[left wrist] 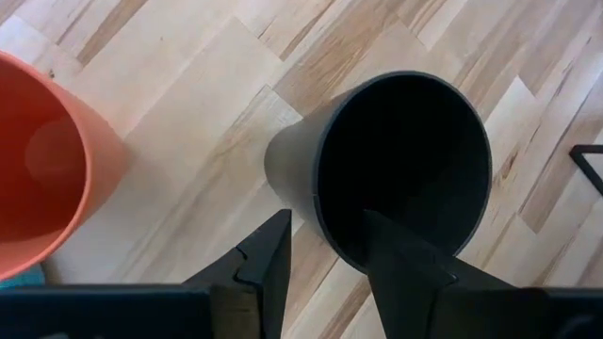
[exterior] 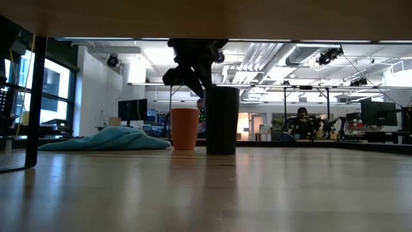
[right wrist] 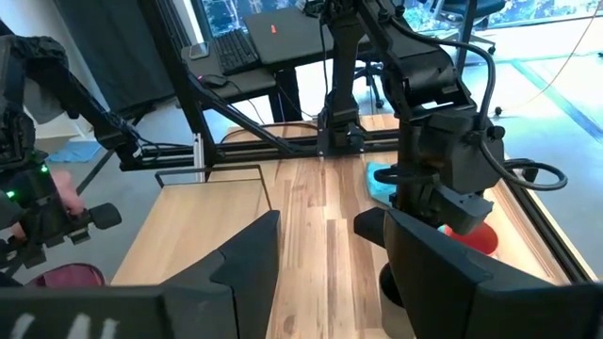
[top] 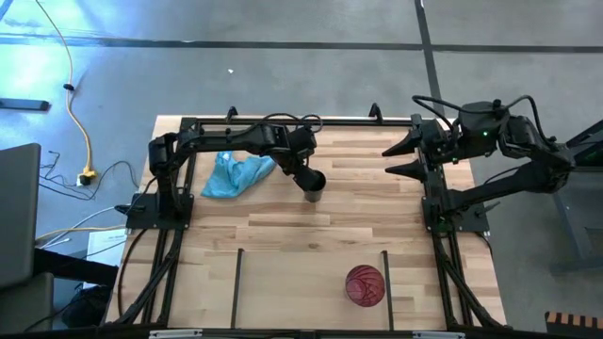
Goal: Stack small to large cups/mugs on shelf
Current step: Put the black cup on the shelf
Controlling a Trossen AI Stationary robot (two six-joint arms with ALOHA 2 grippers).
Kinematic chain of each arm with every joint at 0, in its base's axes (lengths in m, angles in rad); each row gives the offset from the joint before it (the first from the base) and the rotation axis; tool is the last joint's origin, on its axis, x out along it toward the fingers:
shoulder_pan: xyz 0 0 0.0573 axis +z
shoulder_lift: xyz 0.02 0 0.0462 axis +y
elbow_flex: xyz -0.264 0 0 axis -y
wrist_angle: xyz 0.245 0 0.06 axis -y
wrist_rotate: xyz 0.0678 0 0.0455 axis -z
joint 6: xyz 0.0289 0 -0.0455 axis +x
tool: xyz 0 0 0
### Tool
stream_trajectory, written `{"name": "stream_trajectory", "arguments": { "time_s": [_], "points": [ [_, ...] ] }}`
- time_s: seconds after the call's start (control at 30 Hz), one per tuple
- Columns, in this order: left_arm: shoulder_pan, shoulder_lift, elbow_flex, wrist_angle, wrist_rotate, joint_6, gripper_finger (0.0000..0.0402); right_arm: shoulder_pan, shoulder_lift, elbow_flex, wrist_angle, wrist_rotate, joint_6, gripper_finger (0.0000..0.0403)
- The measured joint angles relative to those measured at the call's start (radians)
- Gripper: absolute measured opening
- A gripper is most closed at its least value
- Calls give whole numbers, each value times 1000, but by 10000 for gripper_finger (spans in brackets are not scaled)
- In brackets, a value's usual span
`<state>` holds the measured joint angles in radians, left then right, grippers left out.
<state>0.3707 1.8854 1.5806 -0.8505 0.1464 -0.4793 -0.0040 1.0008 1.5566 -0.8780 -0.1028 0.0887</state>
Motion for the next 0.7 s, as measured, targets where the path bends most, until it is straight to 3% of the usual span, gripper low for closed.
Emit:
{"name": "stream_trajectory", "arguments": {
  "time_s": [0.37,0.7],
  "points": [
    [0,0,0,-19,-5,-11,112,0,0,0,0,0,-11,184],
    [0,0,0,-21,28,-3,22,0,0,0,0,0,-27,184]
  ]
}}
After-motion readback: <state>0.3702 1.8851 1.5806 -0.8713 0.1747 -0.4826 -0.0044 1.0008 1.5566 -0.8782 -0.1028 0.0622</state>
